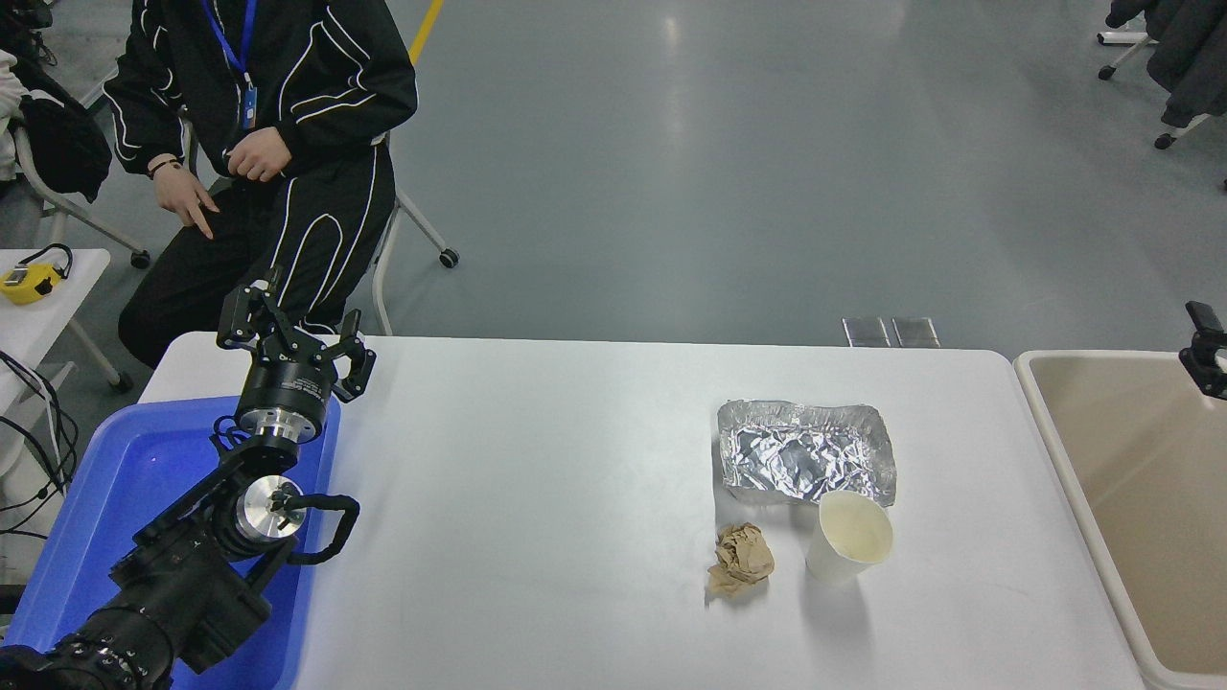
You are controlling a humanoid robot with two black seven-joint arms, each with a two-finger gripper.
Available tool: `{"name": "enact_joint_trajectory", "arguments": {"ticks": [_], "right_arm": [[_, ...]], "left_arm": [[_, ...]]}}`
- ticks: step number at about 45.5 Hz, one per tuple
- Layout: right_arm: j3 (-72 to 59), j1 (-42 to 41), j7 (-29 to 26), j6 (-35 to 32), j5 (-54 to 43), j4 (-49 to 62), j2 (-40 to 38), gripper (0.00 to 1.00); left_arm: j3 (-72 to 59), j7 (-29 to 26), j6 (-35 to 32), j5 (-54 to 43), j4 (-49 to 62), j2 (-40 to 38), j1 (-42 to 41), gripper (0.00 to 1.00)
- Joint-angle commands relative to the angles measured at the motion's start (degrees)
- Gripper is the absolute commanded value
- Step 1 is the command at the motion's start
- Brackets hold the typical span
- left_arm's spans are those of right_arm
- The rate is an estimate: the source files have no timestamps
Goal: Dispose of the paper cup in the dustbin
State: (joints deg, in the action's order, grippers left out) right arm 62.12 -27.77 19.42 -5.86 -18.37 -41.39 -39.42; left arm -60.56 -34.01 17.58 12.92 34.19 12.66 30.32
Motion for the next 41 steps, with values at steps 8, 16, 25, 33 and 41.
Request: {"name": "enact_joint_trajectory", "arguments": {"ticks": [8,16,25,33,41], "right_arm": [[0.19,-0.71,0.01,0.23,0.0,0.17,1.45,0.99],[0.19,-1.06,0.01,0.23,0.0,0.43,2.85,0.99],[-0.42,-2.55,0.01,0.06,0.0,0.52,2.85,0.99],[-0.69,-2.55,0.09,-0.21,-0.35,0.52,2.42,0.99],[-0.86,-2.38,0.01,-0.38,-0.17,2.9,1.36,0.99]], "left_arm": [[0.0,0.0,0.0,0.0,0.0,0.0,0.0,1.0],[0.0,0.0,0.0,0.0,0.0,0.0,0.0,1.0],[0.0,0.0,0.0,0.0,0.0,0.0,0.0,1.0],[0.0,0.0,0.0,0.0,0.0,0.0,0.0,1.0],[0.0,0.0,0.0,0.0,0.0,0.0,0.0,1.0]]}}
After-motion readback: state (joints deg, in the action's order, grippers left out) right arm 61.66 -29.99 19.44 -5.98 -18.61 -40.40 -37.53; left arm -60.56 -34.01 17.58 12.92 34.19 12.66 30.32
